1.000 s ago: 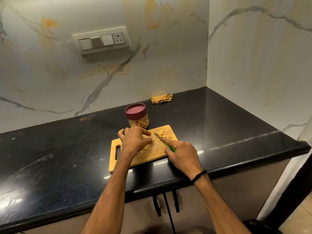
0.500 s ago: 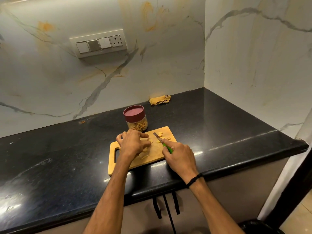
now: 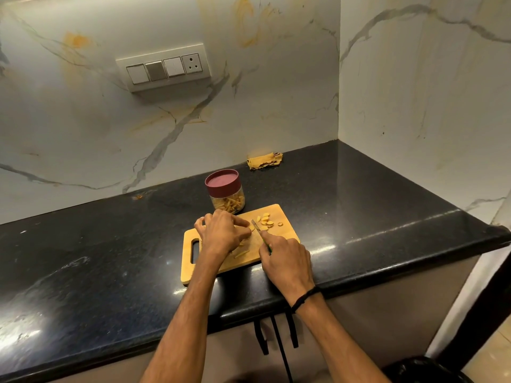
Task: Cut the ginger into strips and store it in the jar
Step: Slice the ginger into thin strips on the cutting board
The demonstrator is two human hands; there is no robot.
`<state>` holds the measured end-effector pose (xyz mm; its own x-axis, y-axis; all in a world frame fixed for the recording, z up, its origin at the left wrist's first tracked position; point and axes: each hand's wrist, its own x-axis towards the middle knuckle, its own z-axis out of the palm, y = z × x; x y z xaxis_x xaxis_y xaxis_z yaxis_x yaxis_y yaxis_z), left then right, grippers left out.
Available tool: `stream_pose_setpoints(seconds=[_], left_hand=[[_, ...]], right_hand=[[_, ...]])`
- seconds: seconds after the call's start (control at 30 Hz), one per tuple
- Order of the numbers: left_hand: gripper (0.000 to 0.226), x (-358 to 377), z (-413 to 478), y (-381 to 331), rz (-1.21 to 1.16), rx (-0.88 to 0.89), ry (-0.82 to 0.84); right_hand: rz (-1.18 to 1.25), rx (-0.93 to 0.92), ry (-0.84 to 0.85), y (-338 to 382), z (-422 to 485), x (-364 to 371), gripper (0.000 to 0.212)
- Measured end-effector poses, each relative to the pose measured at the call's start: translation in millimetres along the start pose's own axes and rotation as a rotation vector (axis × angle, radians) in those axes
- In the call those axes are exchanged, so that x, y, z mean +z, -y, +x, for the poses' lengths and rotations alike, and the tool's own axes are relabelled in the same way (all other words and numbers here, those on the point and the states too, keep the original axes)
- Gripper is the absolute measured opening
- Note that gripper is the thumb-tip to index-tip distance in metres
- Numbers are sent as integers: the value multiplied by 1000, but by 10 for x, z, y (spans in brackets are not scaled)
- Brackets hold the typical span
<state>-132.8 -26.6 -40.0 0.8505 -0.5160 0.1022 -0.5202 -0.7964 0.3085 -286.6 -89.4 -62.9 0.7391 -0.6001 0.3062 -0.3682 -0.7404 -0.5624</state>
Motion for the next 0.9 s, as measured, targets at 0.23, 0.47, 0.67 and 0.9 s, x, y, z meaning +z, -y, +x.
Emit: stream_pose_setpoints(seconds=[0.23, 0.47, 0.67, 0.9], left_hand=[[22, -14, 11, -8, 3, -8, 17], [24, -43, -18, -56, 14, -9, 32], [22, -54, 3, -59, 13, -39, 53], [24, -58, -12, -67, 12, -53, 52]], right_hand=[[-2, -10, 7, -3, 22, 32, 41], [-28, -47, 27, 42, 30, 17, 40], [-103, -75, 42, 135, -29, -4, 35], [-114, -37, 46, 57, -365, -105, 38]])
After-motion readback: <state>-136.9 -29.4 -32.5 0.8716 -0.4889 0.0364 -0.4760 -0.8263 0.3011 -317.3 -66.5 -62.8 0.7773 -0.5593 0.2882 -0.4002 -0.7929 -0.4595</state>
